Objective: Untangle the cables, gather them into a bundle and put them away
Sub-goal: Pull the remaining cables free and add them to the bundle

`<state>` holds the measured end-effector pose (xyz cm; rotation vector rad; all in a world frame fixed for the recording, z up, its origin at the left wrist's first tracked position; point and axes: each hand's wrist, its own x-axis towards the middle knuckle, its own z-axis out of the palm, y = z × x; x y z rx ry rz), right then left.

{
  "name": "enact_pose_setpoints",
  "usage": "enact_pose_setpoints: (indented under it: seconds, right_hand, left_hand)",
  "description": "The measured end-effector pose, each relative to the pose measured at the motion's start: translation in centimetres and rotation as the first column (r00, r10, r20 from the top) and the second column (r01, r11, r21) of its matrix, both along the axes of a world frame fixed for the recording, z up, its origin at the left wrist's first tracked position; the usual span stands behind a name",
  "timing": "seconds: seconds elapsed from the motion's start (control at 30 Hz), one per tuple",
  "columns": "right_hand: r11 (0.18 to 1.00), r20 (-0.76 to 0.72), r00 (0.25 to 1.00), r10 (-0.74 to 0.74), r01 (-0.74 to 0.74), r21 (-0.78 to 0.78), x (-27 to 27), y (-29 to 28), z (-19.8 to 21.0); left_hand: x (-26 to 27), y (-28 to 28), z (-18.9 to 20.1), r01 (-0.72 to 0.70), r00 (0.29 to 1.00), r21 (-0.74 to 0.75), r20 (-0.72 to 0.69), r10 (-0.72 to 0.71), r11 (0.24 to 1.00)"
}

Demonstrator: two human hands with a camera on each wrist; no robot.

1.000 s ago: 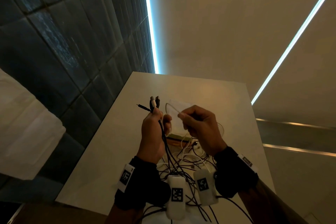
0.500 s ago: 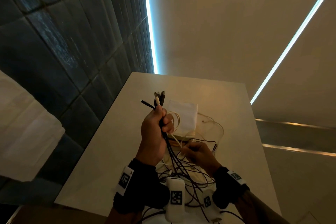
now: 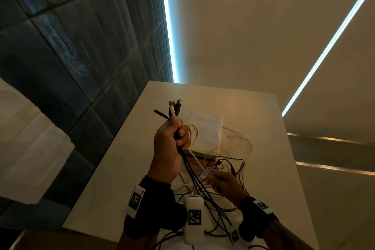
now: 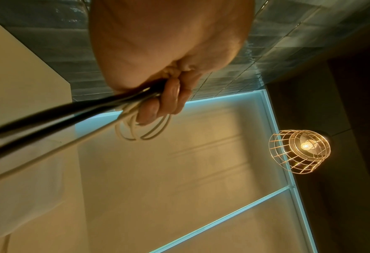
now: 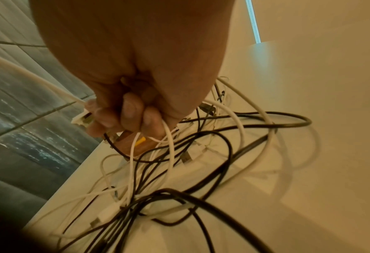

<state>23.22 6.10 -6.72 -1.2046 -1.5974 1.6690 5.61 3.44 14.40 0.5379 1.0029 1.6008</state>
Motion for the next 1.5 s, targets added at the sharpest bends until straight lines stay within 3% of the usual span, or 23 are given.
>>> enact_pose_setpoints:
  seconds: [0.13, 0.23, 0.43, 0.6, 0.7, 0.83, 1.0, 1.13, 1.23, 1.5]
  right_hand:
    - [0.999, 0.085, 0.996, -0.01, 0.013, -0.038, 0.3, 0.0, 0.7]
    - [0.993, 0.112, 0.987, -0.115, 0.115, 0.007, 0.4, 0.7, 3.0]
    - [0.943, -0.209, 0.926, -0.313, 0.329, 0.043, -1.1, 3.2, 12.4]
    - [0.941, -0.322, 0.939, -0.125, 0.214, 0.261, -3.0, 2.0, 17.8]
    - [0.956, -0.33, 0.944, -0.002, 0.099, 0.277, -3.7, 0.7, 18.6]
    - [0.966, -0.335, 0.938, 0.087, 0.002, 0.259, -4.1, 0.0, 17.7]
    - [0.989, -0.275, 0.959, 0.074, -0.036, 0.14, -2.8, 0.2, 14.1]
    - [1.0, -0.252, 0.967, 0.03, -0.028, 0.008, -1.5, 0.8, 9.3]
    - [0.999, -0.128, 0.991, 0.034, -0.035, -0.005, -0.7, 1.0, 6.3]
    - [0.998, -0.099, 0.994, 0.041, -0.045, -0.037, -0.8, 1.4, 2.3]
  left_hand:
    - [0.4, 0.1, -0.2, 0.009, 0.998, -0.004, -0.058, -0.009, 1.0]
    - [0.4, 0.3, -0.4, -0.003, 0.995, -0.022, -0.1, 0.001, 1.0]
    - [0.9, 0.4, -1.0, -0.018, 0.988, -0.12, -0.155, -0.001, 0.993]
    - [1.3, 0.4, -0.7, -0.091, 0.986, -0.192, -0.153, 0.062, 0.977]
    - [1.0, 0.3, -0.7, -0.093, 0.987, -0.219, -0.149, 0.061, 0.971]
    - [1.1, -0.3, 0.2, 0.039, 0.999, -0.194, 0.026, -0.035, 0.98]
    - [0.2, -0.1, 0.6, 0.015, 0.981, -0.041, 0.192, -0.006, 0.999]
    - [0.5, -0.2, 0.4, 0.032, 0.996, -0.04, 0.084, -0.028, 0.999]
    - [0.8, -0.3, 0.1, 0.039, 0.999, -0.059, 0.013, -0.038, 0.998]
    - [0.4, -0.3, 0.1, 0.008, 1.0, -0.058, 0.002, -0.007, 0.998]
